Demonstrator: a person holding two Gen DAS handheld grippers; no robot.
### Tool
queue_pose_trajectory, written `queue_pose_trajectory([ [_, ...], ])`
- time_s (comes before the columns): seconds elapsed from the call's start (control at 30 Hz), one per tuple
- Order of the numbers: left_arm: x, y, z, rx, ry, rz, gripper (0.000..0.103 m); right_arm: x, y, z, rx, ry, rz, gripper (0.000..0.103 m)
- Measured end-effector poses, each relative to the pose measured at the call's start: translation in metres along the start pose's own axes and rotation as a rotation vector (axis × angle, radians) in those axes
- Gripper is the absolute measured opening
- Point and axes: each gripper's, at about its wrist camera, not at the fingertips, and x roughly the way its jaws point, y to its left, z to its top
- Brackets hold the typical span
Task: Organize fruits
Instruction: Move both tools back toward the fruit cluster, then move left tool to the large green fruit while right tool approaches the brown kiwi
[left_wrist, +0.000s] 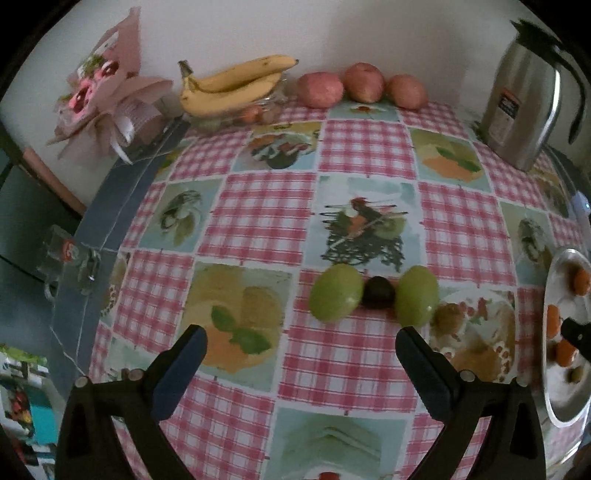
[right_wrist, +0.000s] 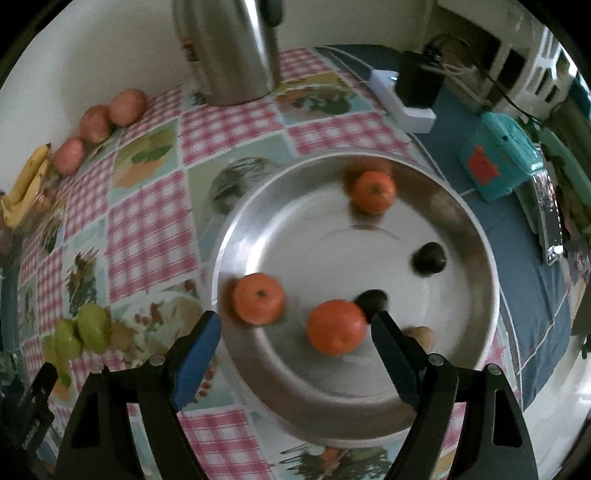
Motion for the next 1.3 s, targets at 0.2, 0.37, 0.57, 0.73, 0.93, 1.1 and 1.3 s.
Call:
queue_pose_trajectory([
  [0.2,0.0,0.016,0.004,-0.032,-0.009,0.001,0.103,-0.001,0.027,-0.008,-0.046,0.009,0.006,0.084],
  [0.37,0.002,0.028,0.008,-0.052,-0.005,-0.02,0.103,-0.002,0.051,-0.014,-0.099,0.008,0.023,0.084],
  [0.57,0.008,0.048,0.013,-0.086,0.005,-0.009,0.103,-0.002,0.08,-0.021,-0.156,0.018,0.038,0.084],
  [0.73,0.013,0.063,0.016,-0.124,0.017,-0.023,0.103,0.002,0.097,-0.024,-0.179,0.037,0.071,0.084],
  [0.93,0.021,0.077,0.021,-0.168,0.036,-0.051,0.103,0.009,0.117,-0.026,-0.214,0.059,0.085,0.084],
  [1.1,0.037,0.079,0.025,-0.192,0.078,-0.081,0.103,0.019,0.127,-0.024,-0.211,0.093,0.119,0.084],
  [1.3,0.051,0.065,0.026,-0.182,0.12,-0.138,0.103,0.033,0.132,-0.02,-0.197,0.104,0.096,0.084],
])
